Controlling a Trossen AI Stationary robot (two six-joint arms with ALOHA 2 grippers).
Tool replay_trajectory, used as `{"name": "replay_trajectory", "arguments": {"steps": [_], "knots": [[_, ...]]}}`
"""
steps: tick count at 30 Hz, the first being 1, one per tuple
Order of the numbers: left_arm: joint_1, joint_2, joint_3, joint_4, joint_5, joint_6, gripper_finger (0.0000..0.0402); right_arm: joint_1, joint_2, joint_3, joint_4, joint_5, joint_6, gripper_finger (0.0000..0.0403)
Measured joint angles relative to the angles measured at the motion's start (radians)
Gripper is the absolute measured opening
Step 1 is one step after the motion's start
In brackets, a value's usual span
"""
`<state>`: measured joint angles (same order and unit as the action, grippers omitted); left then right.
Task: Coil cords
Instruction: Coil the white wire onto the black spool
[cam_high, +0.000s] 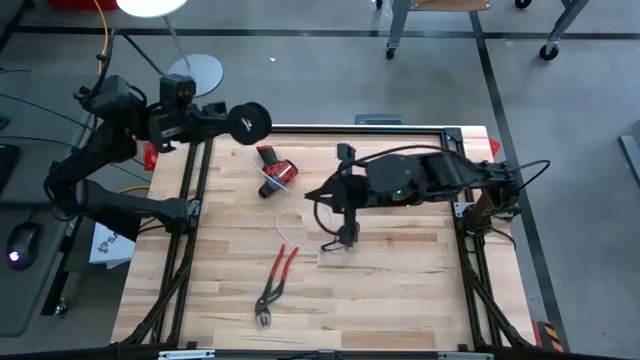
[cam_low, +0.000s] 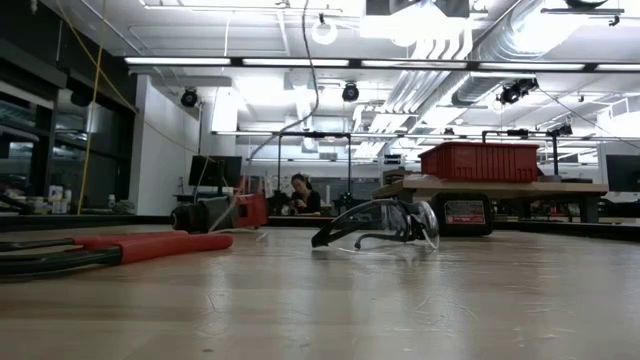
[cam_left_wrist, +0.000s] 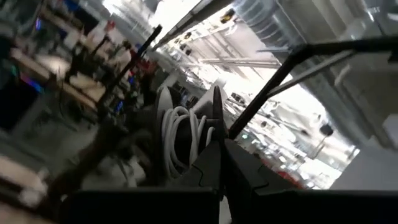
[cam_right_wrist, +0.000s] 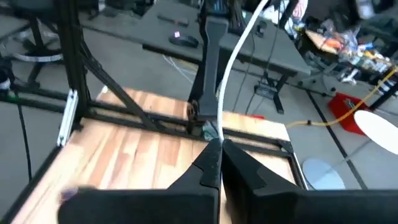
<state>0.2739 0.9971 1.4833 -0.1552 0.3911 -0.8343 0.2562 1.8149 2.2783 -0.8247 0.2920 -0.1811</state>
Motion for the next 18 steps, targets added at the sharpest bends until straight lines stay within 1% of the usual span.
{"name": "replay_trajectory", "arguments": {"steps": [2, 5, 8, 10, 12, 18], "knots": [[0.002, -0.014, 0.000, -0.040, 0.011, -0.069, 0.0000, 0.000, 0.000, 0.036, -0.047, 0.000, -0.009, 0.0000], [0.001, -0.023, 0.000, -0.117, 0.049, -0.168, 0.0000, 0.001, 0.000, 0.079, -0.059, -0.001, -0.035, 0.0000], [-0.011, -0.017, 0.000, -0.203, 0.112, -0.257, 0.0000, -0.005, -0.013, 0.070, -0.040, -0.001, -0.070, 0.0000], [-0.028, -0.006, 0.000, -0.240, 0.133, -0.291, 0.0000, -0.016, -0.013, 0.077, -0.046, 0.005, -0.072, 0.0000], [-0.041, 0.006, 0.000, -0.255, 0.160, -0.309, 0.0000, -0.025, -0.014, 0.077, -0.032, 0.008, -0.078, 0.0000], [-0.067, 0.039, 0.000, -0.235, 0.242, -0.387, 0.0000, -0.045, -0.021, 0.077, -0.032, 0.026, -0.105, 0.0000]]}}
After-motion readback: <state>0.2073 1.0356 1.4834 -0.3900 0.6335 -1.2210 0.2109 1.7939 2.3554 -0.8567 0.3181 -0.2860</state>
